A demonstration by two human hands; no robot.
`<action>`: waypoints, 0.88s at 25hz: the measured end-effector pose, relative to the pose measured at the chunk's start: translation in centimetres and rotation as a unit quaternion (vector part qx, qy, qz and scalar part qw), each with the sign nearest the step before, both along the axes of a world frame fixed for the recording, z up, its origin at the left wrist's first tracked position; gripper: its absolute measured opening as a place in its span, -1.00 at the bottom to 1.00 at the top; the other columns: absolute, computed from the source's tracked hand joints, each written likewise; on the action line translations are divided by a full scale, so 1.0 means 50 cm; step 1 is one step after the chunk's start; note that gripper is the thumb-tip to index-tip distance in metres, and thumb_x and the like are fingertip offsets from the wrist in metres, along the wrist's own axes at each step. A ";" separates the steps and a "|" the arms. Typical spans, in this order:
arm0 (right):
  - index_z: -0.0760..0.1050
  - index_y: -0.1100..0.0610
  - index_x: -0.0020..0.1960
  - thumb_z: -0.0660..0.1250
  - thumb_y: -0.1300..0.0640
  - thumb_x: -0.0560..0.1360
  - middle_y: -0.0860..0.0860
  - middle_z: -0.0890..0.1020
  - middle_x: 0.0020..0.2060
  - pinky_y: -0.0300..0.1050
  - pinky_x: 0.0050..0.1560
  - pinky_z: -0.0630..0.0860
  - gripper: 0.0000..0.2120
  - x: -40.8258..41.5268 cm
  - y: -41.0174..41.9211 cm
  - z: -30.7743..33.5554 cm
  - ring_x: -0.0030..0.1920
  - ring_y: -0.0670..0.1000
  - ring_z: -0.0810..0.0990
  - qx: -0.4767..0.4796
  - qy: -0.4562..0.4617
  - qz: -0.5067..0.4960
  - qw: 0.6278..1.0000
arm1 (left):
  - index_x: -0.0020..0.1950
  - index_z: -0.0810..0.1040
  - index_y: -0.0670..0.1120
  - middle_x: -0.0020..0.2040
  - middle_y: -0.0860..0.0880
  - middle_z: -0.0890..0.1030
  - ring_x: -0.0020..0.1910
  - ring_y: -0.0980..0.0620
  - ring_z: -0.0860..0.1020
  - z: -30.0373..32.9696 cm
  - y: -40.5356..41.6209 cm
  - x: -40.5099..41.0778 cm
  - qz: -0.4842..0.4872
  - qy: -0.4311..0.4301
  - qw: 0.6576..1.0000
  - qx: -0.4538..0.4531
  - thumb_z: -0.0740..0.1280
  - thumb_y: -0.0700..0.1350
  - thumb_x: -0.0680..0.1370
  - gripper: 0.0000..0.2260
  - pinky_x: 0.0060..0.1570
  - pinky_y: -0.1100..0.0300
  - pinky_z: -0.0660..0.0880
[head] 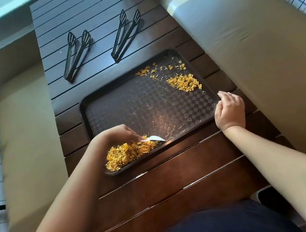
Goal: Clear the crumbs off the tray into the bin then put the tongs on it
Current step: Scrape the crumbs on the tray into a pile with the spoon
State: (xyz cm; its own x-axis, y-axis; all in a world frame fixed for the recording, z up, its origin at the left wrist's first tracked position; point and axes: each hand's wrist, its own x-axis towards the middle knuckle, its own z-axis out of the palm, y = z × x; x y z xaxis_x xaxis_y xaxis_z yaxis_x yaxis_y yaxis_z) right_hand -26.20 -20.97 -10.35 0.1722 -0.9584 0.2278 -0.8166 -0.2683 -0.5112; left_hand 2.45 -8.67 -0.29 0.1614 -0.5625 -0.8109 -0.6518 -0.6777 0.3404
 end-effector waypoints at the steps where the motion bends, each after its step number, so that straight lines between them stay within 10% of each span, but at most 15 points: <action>1: 0.55 0.32 0.10 0.01 0.12 0.43 0.22 0.63 0.05 0.13 0.12 0.43 -0.53 0.000 0.000 0.000 0.05 0.27 0.56 -0.001 0.000 0.001 1.000 | 0.10 0.64 -0.07 0.07 -0.01 0.64 0.04 0.03 0.57 0.002 -0.001 0.004 0.005 0.006 1.000 -0.003 0.31 -0.17 0.54 -0.82 0.19 0.12 0.47; 7: 0.55 0.32 0.10 0.00 0.11 0.43 0.23 0.63 0.04 0.14 0.13 0.42 -0.53 -0.001 -0.001 0.000 0.06 0.27 0.55 0.001 -0.003 0.000 1.000 | 0.08 0.65 0.02 -0.15 0.05 0.62 -0.27 0.12 0.44 -0.011 -0.039 -0.031 0.025 -0.019 0.992 -0.120 0.30 -0.11 0.55 -0.82 -0.22 0.24 0.38; 12: 0.55 0.31 0.11 0.00 0.11 0.44 0.21 0.63 0.05 0.13 0.14 0.42 -0.53 -0.001 0.001 -0.001 0.06 0.26 0.56 -0.001 -0.003 -0.003 1.000 | 0.08 0.65 0.02 -0.09 0.09 0.62 -0.13 0.13 0.51 -0.003 -0.029 -0.012 -0.024 -0.018 0.998 -0.060 0.31 -0.11 0.54 -0.82 -0.06 0.24 0.41; 18: 0.55 0.30 0.11 0.00 0.11 0.44 0.20 0.63 0.06 0.15 0.14 0.42 -0.53 0.000 -0.003 -0.004 0.06 0.26 0.56 -0.003 0.000 -0.004 1.000 | 0.28 0.48 -0.01 -0.27 0.02 0.48 -0.49 0.12 0.25 -0.003 -0.086 0.035 0.234 -0.048 0.946 -0.221 0.14 -0.15 0.63 -0.73 -0.58 0.34 0.23; 22: 0.56 0.29 0.10 0.01 0.12 0.44 0.19 0.63 0.06 0.14 0.14 0.42 -0.54 0.001 -0.002 -0.005 0.07 0.25 0.56 0.000 0.001 -0.006 1.000 | 0.35 0.43 -0.03 0.00 -0.16 0.59 -0.52 0.11 0.26 -0.023 -0.151 0.027 0.322 -0.066 0.916 -0.229 0.09 -0.13 0.64 -0.69 -0.63 0.32 0.22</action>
